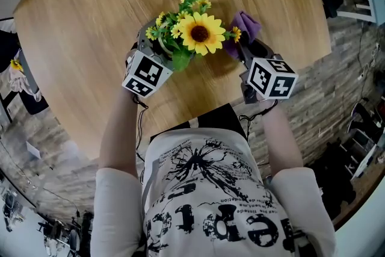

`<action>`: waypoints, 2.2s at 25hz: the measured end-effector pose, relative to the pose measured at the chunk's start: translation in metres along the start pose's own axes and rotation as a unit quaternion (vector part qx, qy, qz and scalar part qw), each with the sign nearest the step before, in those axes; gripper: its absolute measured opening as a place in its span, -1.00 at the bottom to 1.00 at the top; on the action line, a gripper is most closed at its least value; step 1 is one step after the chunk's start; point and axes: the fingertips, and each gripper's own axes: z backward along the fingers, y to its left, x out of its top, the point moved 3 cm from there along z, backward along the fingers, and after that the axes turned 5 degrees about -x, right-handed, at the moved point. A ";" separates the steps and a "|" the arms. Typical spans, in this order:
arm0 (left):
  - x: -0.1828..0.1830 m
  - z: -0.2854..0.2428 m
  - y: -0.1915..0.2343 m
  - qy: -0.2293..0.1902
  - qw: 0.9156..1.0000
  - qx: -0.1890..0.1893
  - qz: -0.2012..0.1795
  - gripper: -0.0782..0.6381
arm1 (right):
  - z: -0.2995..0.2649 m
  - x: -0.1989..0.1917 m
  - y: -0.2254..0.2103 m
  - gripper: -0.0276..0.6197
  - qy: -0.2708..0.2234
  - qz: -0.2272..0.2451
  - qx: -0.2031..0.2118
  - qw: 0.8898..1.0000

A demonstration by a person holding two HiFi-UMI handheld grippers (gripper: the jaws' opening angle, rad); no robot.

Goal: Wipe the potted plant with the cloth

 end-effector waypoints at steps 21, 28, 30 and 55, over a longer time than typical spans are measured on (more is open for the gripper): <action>0.099 0.136 0.017 -0.075 0.974 0.178 0.122 0.70 | 0.019 0.064 0.117 -0.69 -0.030 0.091 0.176 0.980; 0.135 0.161 -0.003 -0.101 0.957 0.225 0.153 0.70 | 0.049 0.074 0.163 -0.69 -0.050 0.147 0.263 0.952; 0.139 0.166 -0.009 -0.102 0.955 0.232 0.154 0.70 | 0.061 0.073 0.178 -0.69 -0.061 0.183 0.288 0.938; 0.156 0.230 -0.002 -0.181 0.951 0.204 0.146 0.70 | 0.094 0.061 0.296 -0.69 -0.185 0.355 0.374 0.836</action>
